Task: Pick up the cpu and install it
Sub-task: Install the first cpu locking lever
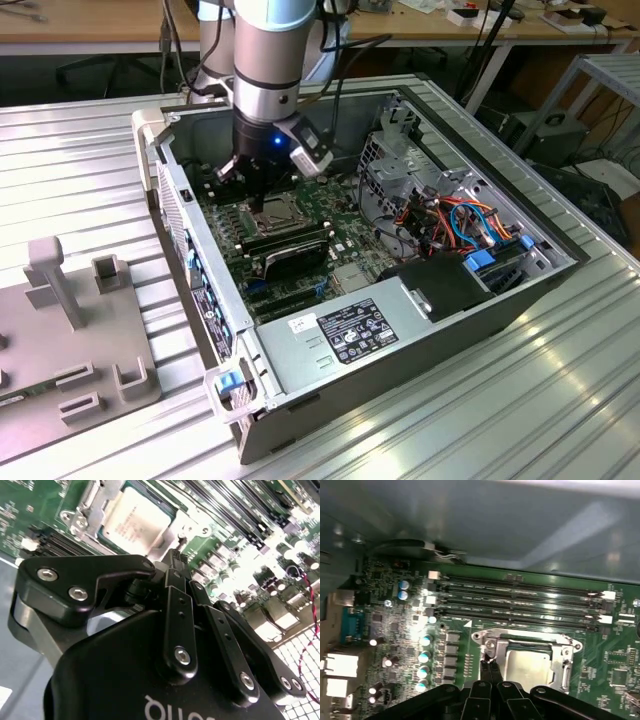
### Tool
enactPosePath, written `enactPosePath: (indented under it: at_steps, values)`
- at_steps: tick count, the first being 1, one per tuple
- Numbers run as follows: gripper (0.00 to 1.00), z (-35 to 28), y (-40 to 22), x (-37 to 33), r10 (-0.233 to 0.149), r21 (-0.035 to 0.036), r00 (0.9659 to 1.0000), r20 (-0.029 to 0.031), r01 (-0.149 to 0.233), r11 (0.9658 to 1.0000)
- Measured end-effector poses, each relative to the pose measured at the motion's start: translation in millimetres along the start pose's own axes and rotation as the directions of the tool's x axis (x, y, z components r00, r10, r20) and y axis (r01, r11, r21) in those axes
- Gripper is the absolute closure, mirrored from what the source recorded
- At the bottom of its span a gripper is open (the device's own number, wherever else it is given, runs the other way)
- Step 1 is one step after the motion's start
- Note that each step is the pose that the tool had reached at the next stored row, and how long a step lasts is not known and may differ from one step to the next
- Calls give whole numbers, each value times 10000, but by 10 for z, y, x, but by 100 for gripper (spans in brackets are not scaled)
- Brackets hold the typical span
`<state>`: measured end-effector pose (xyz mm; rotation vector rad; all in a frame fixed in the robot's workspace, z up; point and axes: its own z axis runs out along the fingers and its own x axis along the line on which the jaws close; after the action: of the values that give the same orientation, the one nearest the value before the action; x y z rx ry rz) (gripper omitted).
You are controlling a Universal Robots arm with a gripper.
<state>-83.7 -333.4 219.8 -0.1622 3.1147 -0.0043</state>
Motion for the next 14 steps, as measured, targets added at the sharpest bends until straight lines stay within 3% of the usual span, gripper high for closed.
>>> enactPosePath:
  at_steps: [3, 8, 14]
  values:
    - [89, 0, 5, 48, 1, 2, 10000, 3, -1, 10000]
    - [89, -25, 5, 52, -1, 3, 10000, 4, 1, 10000]
    - [89, -198, 5, 48, 0, 3, 10000, 15, 0, 10000]
